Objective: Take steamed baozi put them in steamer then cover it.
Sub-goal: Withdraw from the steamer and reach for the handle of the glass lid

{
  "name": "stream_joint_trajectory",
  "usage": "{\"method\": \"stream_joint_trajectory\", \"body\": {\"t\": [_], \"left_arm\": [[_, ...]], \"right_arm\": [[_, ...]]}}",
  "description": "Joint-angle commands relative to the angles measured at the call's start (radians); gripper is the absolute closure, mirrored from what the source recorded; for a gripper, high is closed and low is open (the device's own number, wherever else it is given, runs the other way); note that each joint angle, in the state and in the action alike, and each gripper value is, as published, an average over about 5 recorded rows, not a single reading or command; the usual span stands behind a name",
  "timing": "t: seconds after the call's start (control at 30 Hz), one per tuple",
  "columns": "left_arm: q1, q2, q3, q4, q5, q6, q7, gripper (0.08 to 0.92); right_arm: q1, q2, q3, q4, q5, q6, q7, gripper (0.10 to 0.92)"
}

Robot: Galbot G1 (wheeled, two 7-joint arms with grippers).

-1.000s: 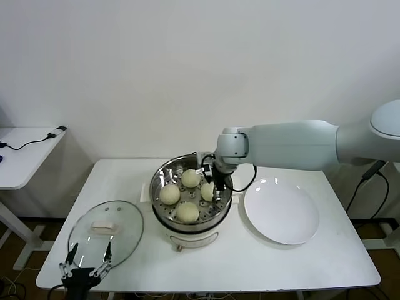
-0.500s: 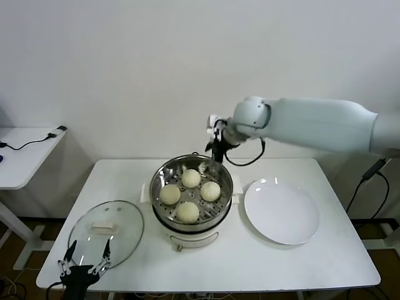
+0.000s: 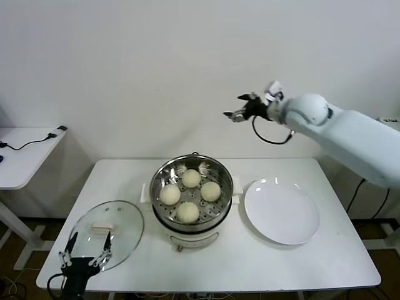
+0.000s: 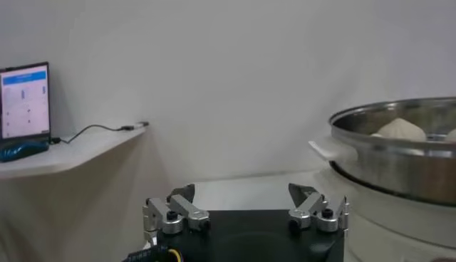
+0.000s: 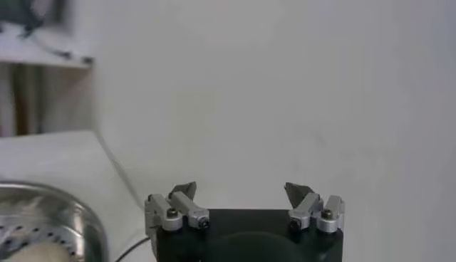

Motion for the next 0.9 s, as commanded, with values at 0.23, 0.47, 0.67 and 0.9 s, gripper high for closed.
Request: {"method": "stream_joint_trajectory", "body": {"t": [0.23,0.47,0.67,0.9], "left_arm": [[-0.038,0.002,0.006,0.009,0.014,-0.013,-0.001,0.177],[-0.073,-0.001,0.003,0.023,0.035,-0.023,-0.011,0.177],[-0.082,0.011,0.006,0.046,0.076,-0.043,-0.018,0.177],[-0.071,0.027,0.011,0.072,0.117,-0.086,-0.031,0.177]], "right_arm": [[-1.630,-0.061,1.437,0.281,-0.252,0.395,0.014,0.203],[-1.891,0.168,1.550,0.347,-0.385,0.481,0.015,0.203],[-1.976,0.306,1.554,0.397,-0.411,0.535,0.039,0.203],[-2.030,0.377,1.565,0.480,-0.420,0.527,0.053,0.203]]}}
